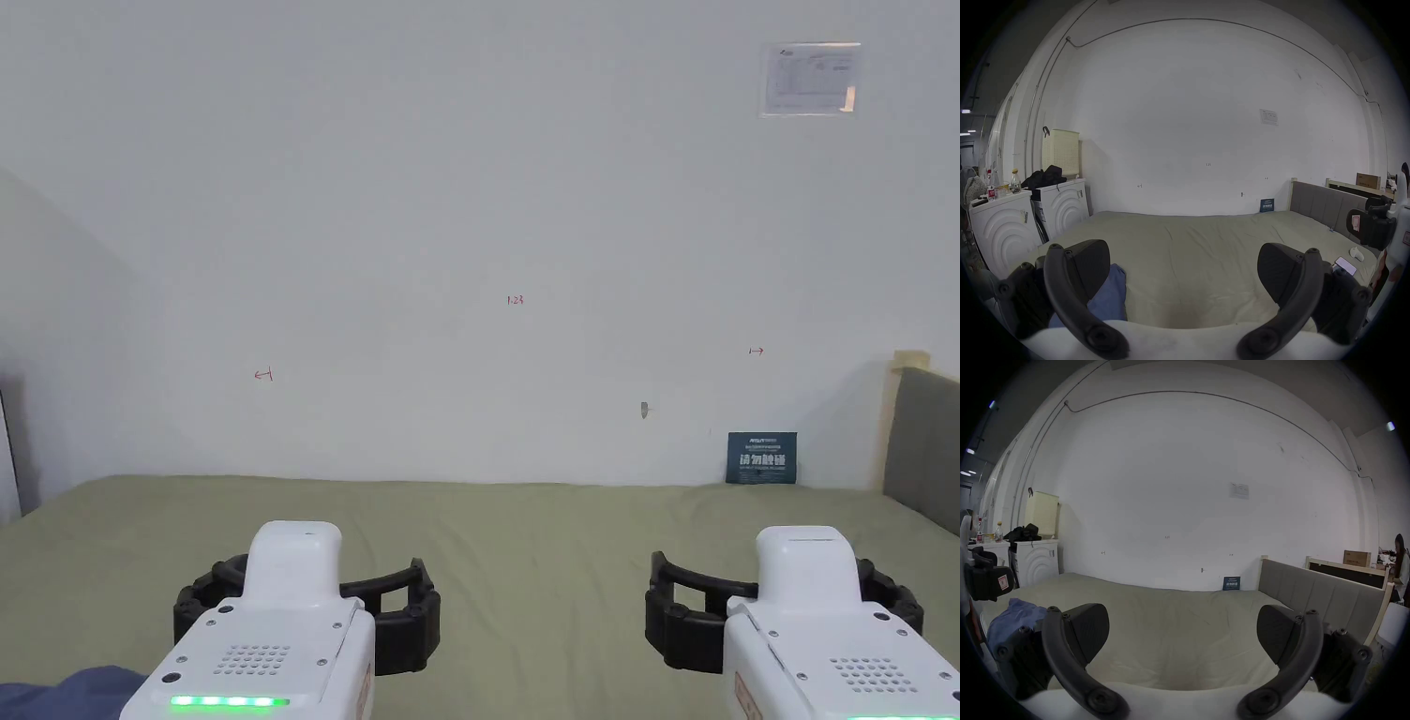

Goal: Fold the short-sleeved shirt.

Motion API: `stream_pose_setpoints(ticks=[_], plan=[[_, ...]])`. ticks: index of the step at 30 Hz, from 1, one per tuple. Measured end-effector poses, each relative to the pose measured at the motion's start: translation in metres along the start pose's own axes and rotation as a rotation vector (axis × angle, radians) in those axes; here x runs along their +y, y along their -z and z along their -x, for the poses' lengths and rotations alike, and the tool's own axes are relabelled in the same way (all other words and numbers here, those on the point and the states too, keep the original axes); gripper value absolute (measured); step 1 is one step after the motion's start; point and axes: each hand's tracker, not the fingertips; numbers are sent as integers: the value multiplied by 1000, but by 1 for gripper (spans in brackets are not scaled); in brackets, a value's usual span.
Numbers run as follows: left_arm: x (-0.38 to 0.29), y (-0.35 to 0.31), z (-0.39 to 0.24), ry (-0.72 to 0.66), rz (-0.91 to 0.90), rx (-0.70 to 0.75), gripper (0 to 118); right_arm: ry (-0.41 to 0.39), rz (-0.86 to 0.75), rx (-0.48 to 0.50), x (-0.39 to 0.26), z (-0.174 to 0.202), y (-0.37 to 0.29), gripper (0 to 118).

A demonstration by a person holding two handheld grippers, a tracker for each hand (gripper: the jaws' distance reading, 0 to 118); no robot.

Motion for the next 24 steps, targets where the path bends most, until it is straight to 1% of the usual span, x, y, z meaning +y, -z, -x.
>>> stream_pose_setpoints(ticks=[6, 21, 22, 23, 24], plan=[[1, 1, 0, -8, 5, 1, 118, -22, 2, -12, -2, 1, 0, 118], [2, 2, 0, 1, 16, -9, 118, -11, 31, -5, -4, 2, 3, 117], [2, 2, 0, 3, 18, -11, 118, -7, 37, -6, -4, 2, 4, 115], [2, 2, -1, 6, 24, -10, 118, -1, 41, -5, -5, 2, 4, 109], [1, 3, -1, 5, 25, -11, 112, 3, 47, -4, -5, 2, 4, 85]])
